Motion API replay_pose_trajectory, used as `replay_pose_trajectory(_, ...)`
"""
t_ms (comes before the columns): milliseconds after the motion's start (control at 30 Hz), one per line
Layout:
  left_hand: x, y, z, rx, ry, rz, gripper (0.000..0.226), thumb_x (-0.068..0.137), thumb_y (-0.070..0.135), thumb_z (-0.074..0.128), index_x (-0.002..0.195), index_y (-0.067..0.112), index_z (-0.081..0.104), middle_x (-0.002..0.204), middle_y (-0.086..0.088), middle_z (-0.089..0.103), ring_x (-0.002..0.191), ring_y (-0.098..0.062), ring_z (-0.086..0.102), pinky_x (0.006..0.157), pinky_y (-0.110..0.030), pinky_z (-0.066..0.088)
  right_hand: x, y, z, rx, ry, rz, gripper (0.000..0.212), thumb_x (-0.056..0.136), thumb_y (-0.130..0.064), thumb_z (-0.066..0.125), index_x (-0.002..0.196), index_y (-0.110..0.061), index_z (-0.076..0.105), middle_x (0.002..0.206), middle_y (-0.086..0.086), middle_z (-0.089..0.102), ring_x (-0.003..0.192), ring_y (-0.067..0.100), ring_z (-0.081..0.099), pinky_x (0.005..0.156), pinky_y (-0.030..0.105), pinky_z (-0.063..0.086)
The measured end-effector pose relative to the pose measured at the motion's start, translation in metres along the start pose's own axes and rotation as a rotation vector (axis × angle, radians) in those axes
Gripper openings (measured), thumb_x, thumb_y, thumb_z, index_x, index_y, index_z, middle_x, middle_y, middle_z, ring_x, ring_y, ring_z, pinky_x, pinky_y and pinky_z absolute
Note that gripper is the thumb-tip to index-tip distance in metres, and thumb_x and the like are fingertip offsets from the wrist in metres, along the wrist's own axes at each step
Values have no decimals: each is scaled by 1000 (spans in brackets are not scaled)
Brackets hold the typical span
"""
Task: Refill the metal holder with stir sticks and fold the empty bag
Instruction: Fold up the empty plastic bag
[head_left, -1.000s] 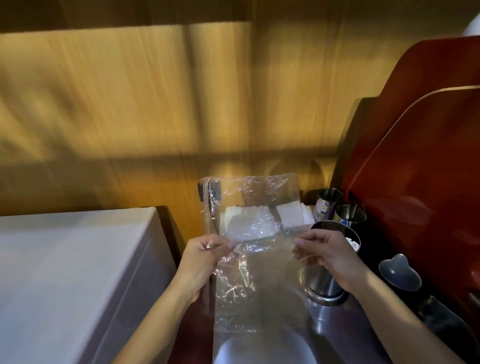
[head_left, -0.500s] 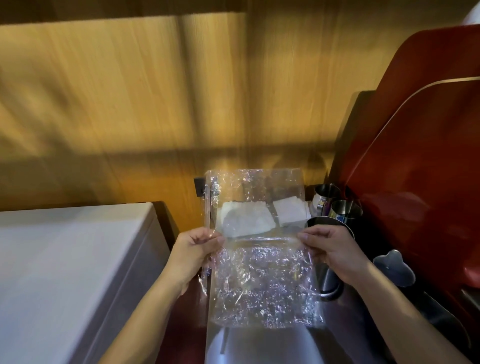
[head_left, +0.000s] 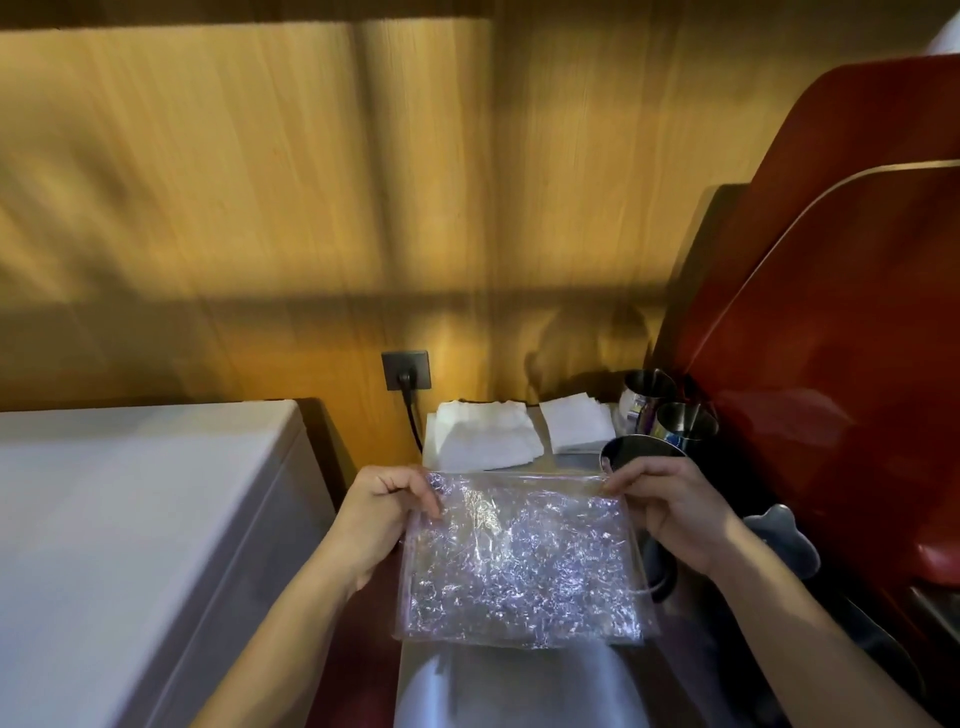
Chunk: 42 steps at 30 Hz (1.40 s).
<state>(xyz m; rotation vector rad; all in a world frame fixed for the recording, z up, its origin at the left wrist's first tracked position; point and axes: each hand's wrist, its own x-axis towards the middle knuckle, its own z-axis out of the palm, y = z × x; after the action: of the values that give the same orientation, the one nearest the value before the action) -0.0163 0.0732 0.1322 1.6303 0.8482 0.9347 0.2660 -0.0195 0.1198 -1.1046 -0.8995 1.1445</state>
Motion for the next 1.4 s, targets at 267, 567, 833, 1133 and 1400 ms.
replay_pose_trajectory(267, -2, -3, 6, 2, -94, -70, 46, 76, -33, 25, 74, -7, 64, 75, -9, 63, 65, -16, 58, 61, -26, 45, -6, -4, 10, -358, 22, -18, 27, 68, -14, 76, 90, -10, 60, 88, 10, 62, 74, 24, 58, 57, 24, 50)
replay_pose_trajectory(567, -12, -1, 29, 81, -262, -99, 71, 72, 30, 77, 130, 32, 37, 116, 3, 60, 109, -8, 57, 92, -24, 45, -12, -19, 39, -589, -351, -51, 39, 76, 17, 53, 92, -17, 64, 89, 7, 59, 74, 21, 62, 67, 41, 52)
replay_pose_trajectory(833, -18, -18, 64, -1, -285, -216, 4, 79, 5, 69, 81, 5, 66, 72, -1, 69, 69, -12, 65, 63, -21, 52, -7, -21, 52, -668, -411, -85, 46, 77, 7, 63, 101, -32, 65, 88, 2, 62, 77, 21, 56, 69, 31, 50)
replay_pose_trajectory(1133, -18, -14, 45, -320, -35, -206, 3, 78, 2, 65, 79, 0, 63, 65, 3, 71, 63, -9, 66, 59, -26, 51, -9, 0, 36, -318, -93, 17, 43, 71, 0, 73, 109, -14, 59, 86, 7, 72, 75, 16, 67, 64, 24, 51)
replay_pose_trajectory(1400, -13, -8, 40, -415, 43, -209, 23, 77, 13, 67, 90, -3, 58, 87, -20, 60, 86, -32, 56, 88, -47, 44, -13, 19, 56, -261, -40, 39, 8, 78, -3, 67, 82, -10, 68, 65, -1, 69, 54, 6, 59, 50, 14, 45)
